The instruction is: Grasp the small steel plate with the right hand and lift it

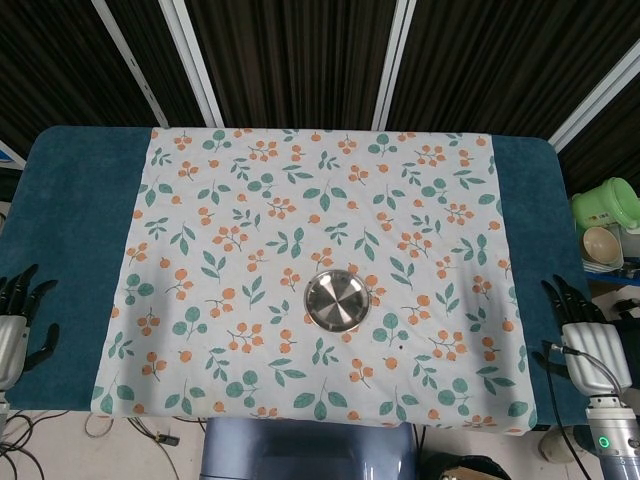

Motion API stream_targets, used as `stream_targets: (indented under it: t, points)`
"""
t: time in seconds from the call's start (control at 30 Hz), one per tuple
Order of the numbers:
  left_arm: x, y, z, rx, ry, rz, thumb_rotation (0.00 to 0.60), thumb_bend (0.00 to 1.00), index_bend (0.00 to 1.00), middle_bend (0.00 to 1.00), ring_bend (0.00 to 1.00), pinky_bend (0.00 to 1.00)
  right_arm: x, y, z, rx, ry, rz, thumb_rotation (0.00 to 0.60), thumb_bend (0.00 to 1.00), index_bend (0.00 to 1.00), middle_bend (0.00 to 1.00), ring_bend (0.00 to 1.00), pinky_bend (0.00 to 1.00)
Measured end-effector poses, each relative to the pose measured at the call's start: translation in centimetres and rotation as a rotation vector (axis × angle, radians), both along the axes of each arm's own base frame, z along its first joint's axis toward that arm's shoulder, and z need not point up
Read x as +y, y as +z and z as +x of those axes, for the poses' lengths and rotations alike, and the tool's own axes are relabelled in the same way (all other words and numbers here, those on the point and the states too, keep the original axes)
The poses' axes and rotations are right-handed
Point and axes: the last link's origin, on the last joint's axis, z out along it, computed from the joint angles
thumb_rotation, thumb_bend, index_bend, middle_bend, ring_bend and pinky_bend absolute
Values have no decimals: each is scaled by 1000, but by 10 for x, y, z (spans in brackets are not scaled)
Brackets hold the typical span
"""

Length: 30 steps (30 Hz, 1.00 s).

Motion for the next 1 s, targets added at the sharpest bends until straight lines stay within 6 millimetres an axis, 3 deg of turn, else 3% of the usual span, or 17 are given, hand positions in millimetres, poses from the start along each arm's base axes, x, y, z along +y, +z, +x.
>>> stream_targets:
  t: [0.77,1.0]
  points:
    - [0,0,0,-15,10,-3,600,442,162,2,43,0,-1,-7,-7,-32,-10,36,600,181,6,46,117,240]
    - [-1,0,0,-17,14,-5,600,442,164,2,43,0,-17,-12,-4,-25,-1,89,600,182,29,46,111,240]
